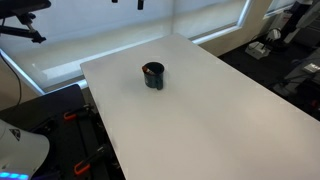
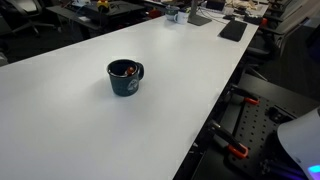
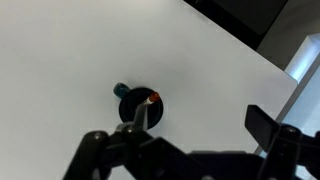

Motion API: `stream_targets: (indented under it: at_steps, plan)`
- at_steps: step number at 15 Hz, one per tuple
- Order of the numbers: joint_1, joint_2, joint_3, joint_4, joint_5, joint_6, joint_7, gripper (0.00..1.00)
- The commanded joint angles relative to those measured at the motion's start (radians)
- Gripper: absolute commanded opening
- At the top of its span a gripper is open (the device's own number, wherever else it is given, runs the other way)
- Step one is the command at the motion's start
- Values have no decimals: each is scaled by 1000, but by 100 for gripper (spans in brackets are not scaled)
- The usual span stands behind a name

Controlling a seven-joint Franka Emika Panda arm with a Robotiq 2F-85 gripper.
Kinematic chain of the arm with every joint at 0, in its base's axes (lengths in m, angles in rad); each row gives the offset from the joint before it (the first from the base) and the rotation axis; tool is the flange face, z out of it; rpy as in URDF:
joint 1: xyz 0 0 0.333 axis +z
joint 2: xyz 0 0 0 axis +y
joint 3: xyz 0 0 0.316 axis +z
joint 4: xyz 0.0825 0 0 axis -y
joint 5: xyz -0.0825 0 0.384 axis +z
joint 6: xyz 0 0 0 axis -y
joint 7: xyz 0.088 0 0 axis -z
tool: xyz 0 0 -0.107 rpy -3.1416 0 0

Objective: Remove the marker from the cup and put it on the table

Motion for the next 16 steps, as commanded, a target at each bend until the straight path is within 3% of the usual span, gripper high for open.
stream_targets:
  at_steps: [1, 16]
  plan:
    - [-6, 0, 4, 2, 0, -2, 0, 100]
    - [-13, 146, 11, -1, 73, -3, -49, 100]
